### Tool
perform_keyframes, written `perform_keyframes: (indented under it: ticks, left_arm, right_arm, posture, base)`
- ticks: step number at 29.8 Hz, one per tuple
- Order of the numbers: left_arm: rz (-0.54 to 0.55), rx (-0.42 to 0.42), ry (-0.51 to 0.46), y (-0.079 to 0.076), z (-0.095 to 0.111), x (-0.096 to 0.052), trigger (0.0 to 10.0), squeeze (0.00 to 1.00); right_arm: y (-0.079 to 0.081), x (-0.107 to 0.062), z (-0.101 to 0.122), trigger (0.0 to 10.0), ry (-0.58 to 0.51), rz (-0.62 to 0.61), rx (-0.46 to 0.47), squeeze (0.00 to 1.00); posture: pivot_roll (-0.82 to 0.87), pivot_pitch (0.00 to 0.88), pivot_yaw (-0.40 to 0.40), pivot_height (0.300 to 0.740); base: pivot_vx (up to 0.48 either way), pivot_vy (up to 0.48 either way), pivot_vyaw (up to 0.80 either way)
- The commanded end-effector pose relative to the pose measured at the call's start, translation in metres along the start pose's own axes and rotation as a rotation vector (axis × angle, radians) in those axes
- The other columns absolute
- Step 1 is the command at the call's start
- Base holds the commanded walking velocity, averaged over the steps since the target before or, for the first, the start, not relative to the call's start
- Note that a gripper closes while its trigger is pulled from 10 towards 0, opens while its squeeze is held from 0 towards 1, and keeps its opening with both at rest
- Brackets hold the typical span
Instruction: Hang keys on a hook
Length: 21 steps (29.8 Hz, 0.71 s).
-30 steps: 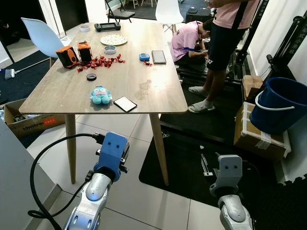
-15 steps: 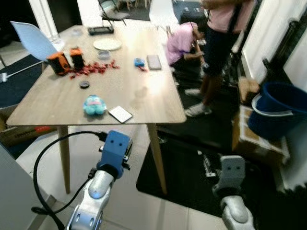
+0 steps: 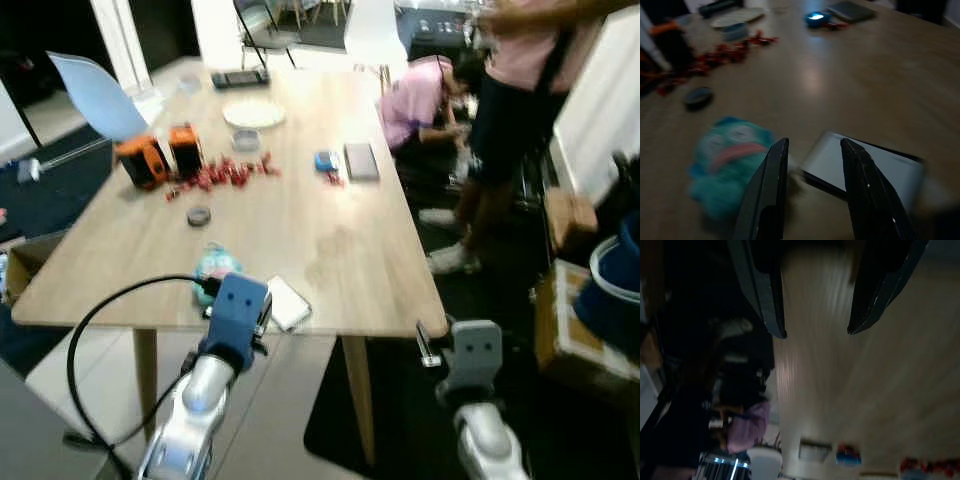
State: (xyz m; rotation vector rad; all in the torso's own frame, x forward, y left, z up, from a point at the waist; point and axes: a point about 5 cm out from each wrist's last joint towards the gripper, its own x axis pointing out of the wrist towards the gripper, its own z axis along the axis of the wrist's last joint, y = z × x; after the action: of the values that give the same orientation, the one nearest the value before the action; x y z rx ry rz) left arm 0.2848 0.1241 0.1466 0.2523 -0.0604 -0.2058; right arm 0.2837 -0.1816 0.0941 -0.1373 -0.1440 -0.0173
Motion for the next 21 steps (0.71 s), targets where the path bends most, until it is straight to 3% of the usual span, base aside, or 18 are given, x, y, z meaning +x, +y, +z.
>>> perform_keyframes:
  ticks: [1,9,17,18,19,20,21]
  left_arm:
    - [0.006,0.0,0.025,0.0,-0.006,-0.002,10.0,0.0]
    - [-0.003,-0.081,0.008,0.007,0.003,-0.002,10.0,0.0]
    - [-0.035,0.013,0.067,0.018,0.007,-0.006,10.0,0.0]
    - [-0.034,0.024,0.073,0.019,0.007,-0.007,10.0,0.13]
    - [-0.031,0.04,0.086,0.02,0.007,-0.007,10.0,0.13]
    - [-0.011,0.068,0.104,0.023,0.006,-0.008,10.0,0.93]
    - [0.002,0.078,0.124,0.025,0.005,-0.009,10.0,1.0]
  right_arm:
    - [0.002,-0.005,-0.006,10.0,0.022,0.001,0.003,0.0]
    - [0.002,-0.005,-0.006,10.0,0.022,-0.001,0.001,0.0]
    - [0.002,-0.006,-0.007,10.0,0.027,-0.003,0.002,0.0]
    - [0.002,-0.007,-0.007,10.0,0.027,-0.003,0.002,0.0]
    - [0.002,-0.007,-0.007,10.0,0.027,-0.003,0.003,0.0]
    - [0.003,-0.007,-0.007,10.0,0.027,-0.003,0.003,0.0]
    - [0.003,-0.007,-0.007,10.0,0.028,-0.003,0.004,0.0]
  posture:
    - [0.09,0.138,0.012,0.74]
    - [0.09,0.139,0.013,0.74]
    - [0.09,0.145,0.019,0.74]
    - [0.09,0.145,0.019,0.74]
    - [0.09,0.145,0.019,0.74]
    - [0.09,0.145,0.019,0.74]
    - [0.09,0.145,0.019,0.74]
  base:
    - [0.401,0.0,0.0]
    - [0.097,0.0,0.0]
    - [0.0,0.0,0.0]
    - [0.0,0.0,0.0]
    - [0.0,0.0,0.0]
    - [0.0,0.0,0.0]
    - [0.0,0.0,0.0]
